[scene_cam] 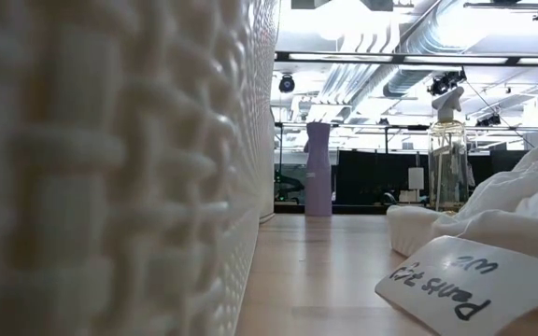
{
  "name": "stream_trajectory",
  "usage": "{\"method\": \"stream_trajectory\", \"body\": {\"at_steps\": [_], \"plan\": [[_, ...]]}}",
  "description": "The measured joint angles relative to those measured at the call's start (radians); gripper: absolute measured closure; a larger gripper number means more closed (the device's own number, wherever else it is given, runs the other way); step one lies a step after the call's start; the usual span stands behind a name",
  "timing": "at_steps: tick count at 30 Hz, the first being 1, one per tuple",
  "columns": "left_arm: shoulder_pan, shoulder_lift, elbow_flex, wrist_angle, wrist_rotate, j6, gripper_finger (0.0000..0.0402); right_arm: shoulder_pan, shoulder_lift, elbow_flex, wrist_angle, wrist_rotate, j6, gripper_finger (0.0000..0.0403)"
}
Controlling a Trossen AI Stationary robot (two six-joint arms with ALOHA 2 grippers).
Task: Sort clothes
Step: Put the white blouse into the bottom white laundry organizer
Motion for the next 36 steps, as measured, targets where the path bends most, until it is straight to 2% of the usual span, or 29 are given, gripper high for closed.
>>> {"method": "stream_trajectory", "body": {"at_steps": [4, 6, 9, 12, 17, 19, 21, 24, 26, 29, 32, 36], "plan": [[0.016, 0.105, 0.201, -0.217, 0.007, 0.133, 0.0172, 0.152, 0.003, -0.004, -0.168, 0.031, 0.098, 0.0105], [0.026, 0.164, 0.316, -0.367, -0.005, 0.181, 0.0166, 0.234, -0.010, -0.052, -0.148, 0.059, 0.155, 0.0105], [0.032, 0.238, 0.444, -0.528, -0.031, 0.199, 0.0157, 0.352, -0.046, -0.197, -0.154, 0.084, 0.249, 0.0105], [0.031, 0.268, 0.492, -0.594, -0.014, 0.165, 0.0154, 0.458, -0.122, -0.454, -0.128, 0.060, 0.371, 0.0105], [0.030, 0.252, 0.432, -0.581, 0.030, 0.074, 0.0153, 0.606, -0.279, -0.902, 0.114, -0.079, 0.637, 0.0105], [0.030, 0.232, 0.380, -0.535, 0.031, 0.038, 0.0153, 0.651, -0.332, -1.031, 0.183, -0.107, 0.735, 0.0105], [0.030, 0.203, 0.318, -0.456, 0.030, -0.005, 0.0153, 0.680, -0.379, -1.126, 0.181, -0.103, 0.847, 0.0105], [0.030, 0.166, 0.230, -0.308, 0.031, -0.062, 0.0153, 0.698, -0.431, -1.231, 0.170, -0.084, 1.007, 0.0105], [0.030, 0.154, 0.185, -0.251, 0.032, -0.104, 0.0153, 0.699, -0.457, -1.286, 0.190, -0.133, 1.058, 0.0105], [0.030, 0.143, 0.153, -0.227, 0.068, -0.160, 0.0154, 0.724, -0.467, -1.339, 0.268, -0.200, 1.053, 0.0105], [0.019, 0.141, 0.151, -0.227, 0.100, -0.187, 0.0154, 0.755, -0.465, -1.360, 0.363, -0.171, 1.020, 0.0105], [-0.006, 0.141, 0.151, -0.226, 0.100, -0.193, 0.0154, 0.766, -0.426, -1.392, 0.380, -0.127, 1.021, 0.0105]]}}
